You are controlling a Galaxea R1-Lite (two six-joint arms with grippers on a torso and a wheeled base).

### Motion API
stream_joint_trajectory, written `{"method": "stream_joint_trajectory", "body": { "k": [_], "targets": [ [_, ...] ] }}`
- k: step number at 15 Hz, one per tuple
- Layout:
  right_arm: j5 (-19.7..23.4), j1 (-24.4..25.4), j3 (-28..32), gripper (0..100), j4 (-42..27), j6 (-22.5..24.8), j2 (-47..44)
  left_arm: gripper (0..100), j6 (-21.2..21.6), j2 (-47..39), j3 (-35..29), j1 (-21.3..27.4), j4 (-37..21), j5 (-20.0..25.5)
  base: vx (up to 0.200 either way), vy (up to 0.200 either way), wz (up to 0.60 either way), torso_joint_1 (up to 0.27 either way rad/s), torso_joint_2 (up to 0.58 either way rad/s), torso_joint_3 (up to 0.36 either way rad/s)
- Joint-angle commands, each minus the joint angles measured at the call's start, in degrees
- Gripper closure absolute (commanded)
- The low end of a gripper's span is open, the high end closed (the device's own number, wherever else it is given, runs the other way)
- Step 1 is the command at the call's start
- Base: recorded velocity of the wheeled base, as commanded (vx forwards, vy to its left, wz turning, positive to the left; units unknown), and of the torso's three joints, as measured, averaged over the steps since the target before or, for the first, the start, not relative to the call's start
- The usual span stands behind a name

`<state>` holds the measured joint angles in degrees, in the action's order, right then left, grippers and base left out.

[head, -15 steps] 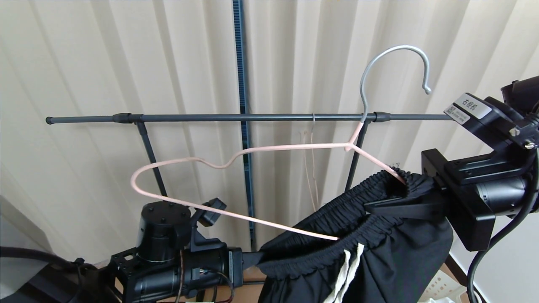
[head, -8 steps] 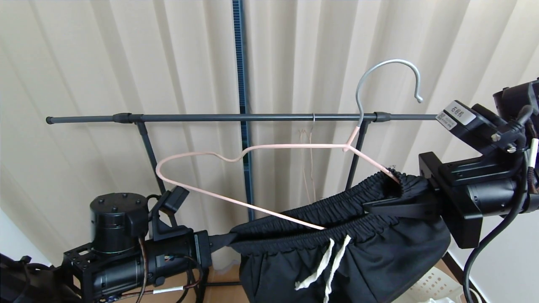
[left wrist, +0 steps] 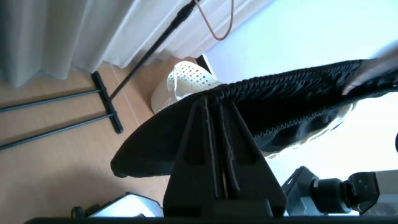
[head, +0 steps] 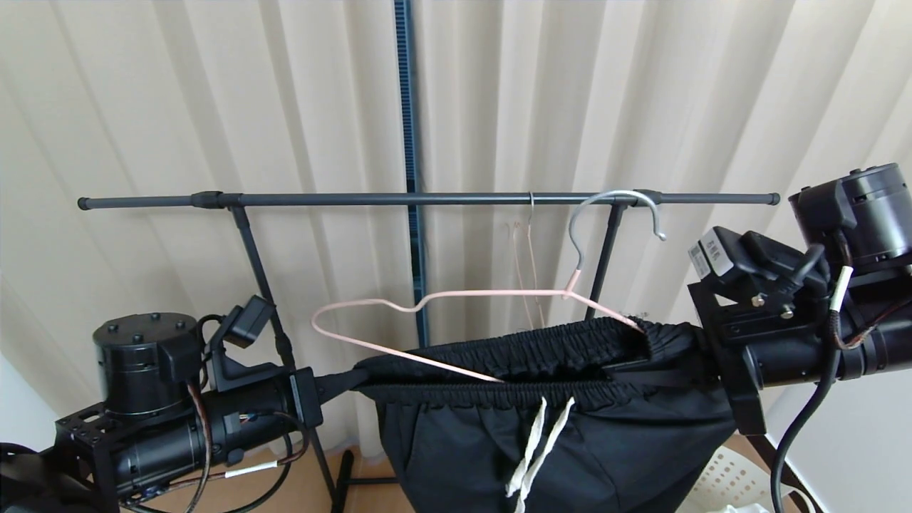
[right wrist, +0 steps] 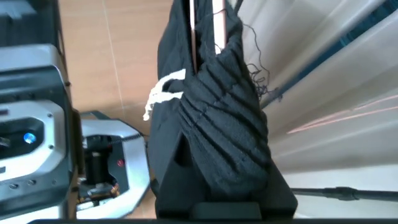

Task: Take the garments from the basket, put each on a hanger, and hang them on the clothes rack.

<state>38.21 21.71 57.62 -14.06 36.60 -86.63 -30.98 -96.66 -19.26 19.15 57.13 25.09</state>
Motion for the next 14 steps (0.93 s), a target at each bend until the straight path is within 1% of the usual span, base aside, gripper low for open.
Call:
{"method": "stream_joint_trajectory", "body": {
  "k": [1,3,10,12,14],
  "targets": [
    [-1.12,0.00,-0.50,100,-0.09,1.02,-1.18,100,0.04,0.42,0.01,-1.22,0.09,-0.04,0.000,0.000,0.00,0.000,0.00,0.000],
    [-3.58,0.00,-1.02,100,-0.09,2.08,-1.35,100,0.48,0.42,0.01,-1.92,0.09,-0.04,0.000,0.000,0.00,0.000,0.00,0.000],
    [-9.20,0.26,-1.37,100,-0.09,3.92,-3.46,100,1.62,1.03,0.28,-4.74,0.09,-0.04,0.000,0.000,0.00,0.000,0.00,0.000],
    [-12.63,0.44,-1.73,100,-0.09,4.98,-4.16,100,2.50,1.30,0.54,-5.70,0.09,-0.04,0.000,0.000,0.00,0.000,0.00,0.000],
    [-14.30,0.52,-1.64,100,-0.09,5.06,-5.04,100,2.59,1.65,0.54,-5.79,0.09,-0.04,0.000,0.000,0.00,0.000,0.00,0.000]
  ]
}}
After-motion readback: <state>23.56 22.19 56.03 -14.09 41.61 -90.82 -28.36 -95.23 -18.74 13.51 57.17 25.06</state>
